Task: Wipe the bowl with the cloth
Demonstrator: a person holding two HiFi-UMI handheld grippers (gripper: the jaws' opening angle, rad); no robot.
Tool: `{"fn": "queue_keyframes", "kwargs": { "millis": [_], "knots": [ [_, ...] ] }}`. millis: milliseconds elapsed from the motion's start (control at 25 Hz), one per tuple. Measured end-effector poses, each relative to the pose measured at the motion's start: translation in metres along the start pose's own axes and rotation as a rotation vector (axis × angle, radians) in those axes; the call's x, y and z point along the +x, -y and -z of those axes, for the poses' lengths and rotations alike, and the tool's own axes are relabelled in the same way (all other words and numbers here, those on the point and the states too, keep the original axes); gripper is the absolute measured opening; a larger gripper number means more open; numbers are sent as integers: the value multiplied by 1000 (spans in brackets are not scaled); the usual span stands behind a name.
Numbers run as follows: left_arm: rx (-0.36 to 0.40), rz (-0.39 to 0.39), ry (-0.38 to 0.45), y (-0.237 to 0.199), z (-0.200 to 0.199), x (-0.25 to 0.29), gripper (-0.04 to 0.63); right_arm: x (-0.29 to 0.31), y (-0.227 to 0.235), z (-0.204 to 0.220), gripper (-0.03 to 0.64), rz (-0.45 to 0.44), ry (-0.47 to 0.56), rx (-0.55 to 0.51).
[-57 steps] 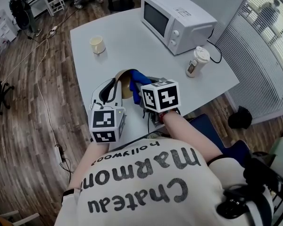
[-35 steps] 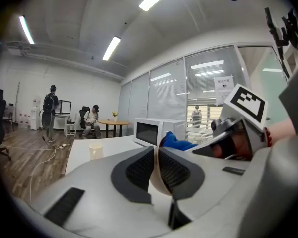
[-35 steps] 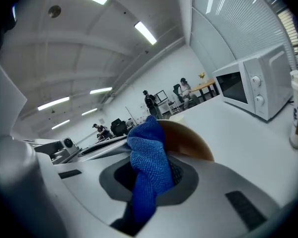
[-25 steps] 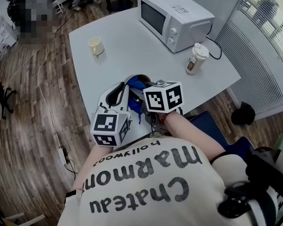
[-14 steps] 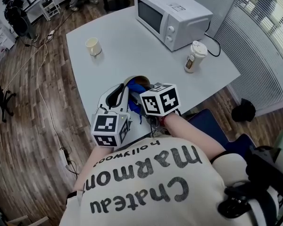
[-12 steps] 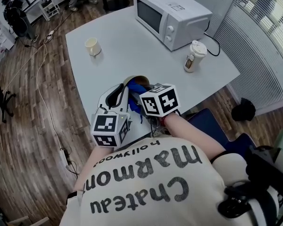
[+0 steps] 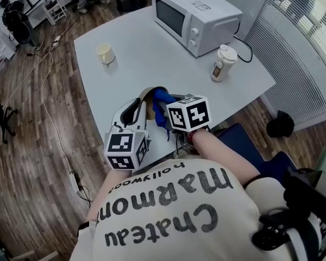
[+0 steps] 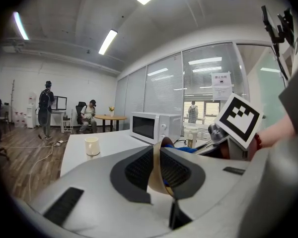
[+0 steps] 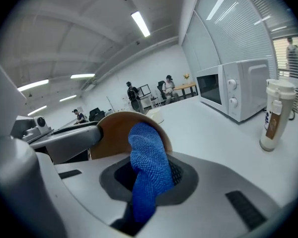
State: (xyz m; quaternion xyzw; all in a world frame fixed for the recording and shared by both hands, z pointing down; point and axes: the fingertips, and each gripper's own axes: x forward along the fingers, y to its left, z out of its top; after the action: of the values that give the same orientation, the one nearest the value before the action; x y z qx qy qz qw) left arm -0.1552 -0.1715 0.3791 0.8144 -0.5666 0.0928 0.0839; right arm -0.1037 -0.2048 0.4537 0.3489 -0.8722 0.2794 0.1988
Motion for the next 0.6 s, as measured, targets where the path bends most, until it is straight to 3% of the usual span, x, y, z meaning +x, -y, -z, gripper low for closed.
{"fn": "queue_keyframes", "kwargs": {
  "millis": [320,480,600],
  "knots": [
    [-57,-5,-10,-8,5,-2,40,-9,2,-12,48,3,33,21],
    [-47,4,-16,-6,4,0,40,-8,2,-15,48,-10,33,57],
    [-53,1,-15,-8,4,2,37,-4,-14,-18,48,-78,35,68]
  ]
}}
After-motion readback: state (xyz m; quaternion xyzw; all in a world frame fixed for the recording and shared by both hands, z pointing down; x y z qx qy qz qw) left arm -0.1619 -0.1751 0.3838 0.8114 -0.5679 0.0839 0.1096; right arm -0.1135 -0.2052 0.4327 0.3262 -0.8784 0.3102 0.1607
